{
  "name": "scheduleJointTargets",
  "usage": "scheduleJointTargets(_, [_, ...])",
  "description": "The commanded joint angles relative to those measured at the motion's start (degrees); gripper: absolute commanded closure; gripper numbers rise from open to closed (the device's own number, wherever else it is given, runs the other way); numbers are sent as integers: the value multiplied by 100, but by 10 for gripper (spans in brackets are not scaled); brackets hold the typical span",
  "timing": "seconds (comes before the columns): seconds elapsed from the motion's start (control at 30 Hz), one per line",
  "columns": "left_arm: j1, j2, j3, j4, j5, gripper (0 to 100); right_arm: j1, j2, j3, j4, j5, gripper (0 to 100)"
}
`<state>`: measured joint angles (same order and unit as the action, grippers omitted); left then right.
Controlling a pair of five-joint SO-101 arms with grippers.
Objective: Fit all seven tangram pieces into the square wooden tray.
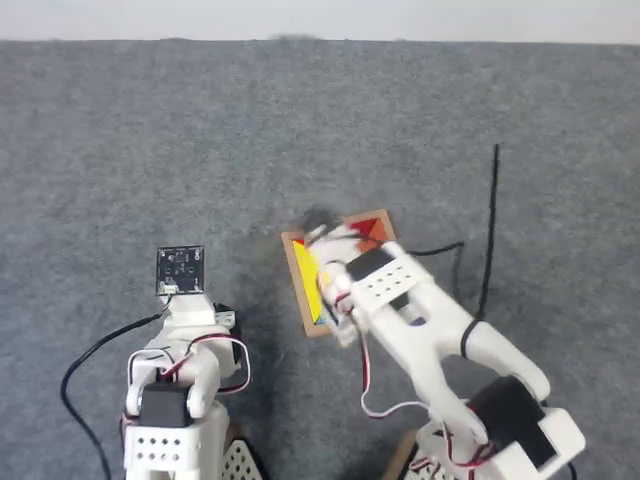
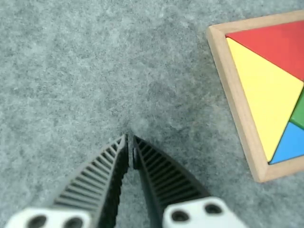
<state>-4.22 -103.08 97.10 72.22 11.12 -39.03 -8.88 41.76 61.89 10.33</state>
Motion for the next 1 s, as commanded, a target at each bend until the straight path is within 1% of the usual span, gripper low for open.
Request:
scheduleJointTargets(0.0, [-35, -114, -66, 9, -62, 986, 66, -312, -35, -567, 62, 768])
scheduleJointTargets(0.03, [-35, -114, -66, 9, -62, 986, 171, -303, -18, -743, -695, 768])
scheduleJointTargets(0.07, [-35, -114, -66, 9, -62, 986, 242, -303, -9, -796, -1204, 768])
scheduleJointTargets(0.1, [-35, -114, -66, 9, -62, 986, 312, -303, -9, -734, -1204, 768])
scheduleJointTargets(0.13, [-35, -114, -66, 9, -62, 986, 338, -303, -18, -602, -853, 768])
scheduleJointTargets(0.2, [-35, -114, -66, 9, -62, 986, 189, -356, -44, -286, 193, 768])
scheduleJointTargets(0.23, [-35, -114, -66, 9, -62, 986, 154, -374, -53, -207, 492, 768])
scheduleJointTargets(0.27, [-35, -114, -66, 9, -62, 986, 163, -374, -53, -215, 440, 768])
scheduleJointTargets(0.37, [-35, -114, -66, 9, -62, 986, 321, -321, -70, -453, -299, 768])
scheduleJointTargets(0.6, [-35, -114, -66, 9, -62, 986, 690, -382, -88, -356, -299, 768])
scheduleJointTargets(0.73, [-35, -114, -66, 9, -62, 986, 1402, -585, -123, -40, -651, 768])
scheduleJointTargets(0.83, [-35, -114, -66, 9, -62, 986, 1895, -1033, -97, 207, -633, 768])
scheduleJointTargets(0.97, [-35, -114, -66, 9, -62, 986, 2211, -1851, 325, 321, -404, 768])
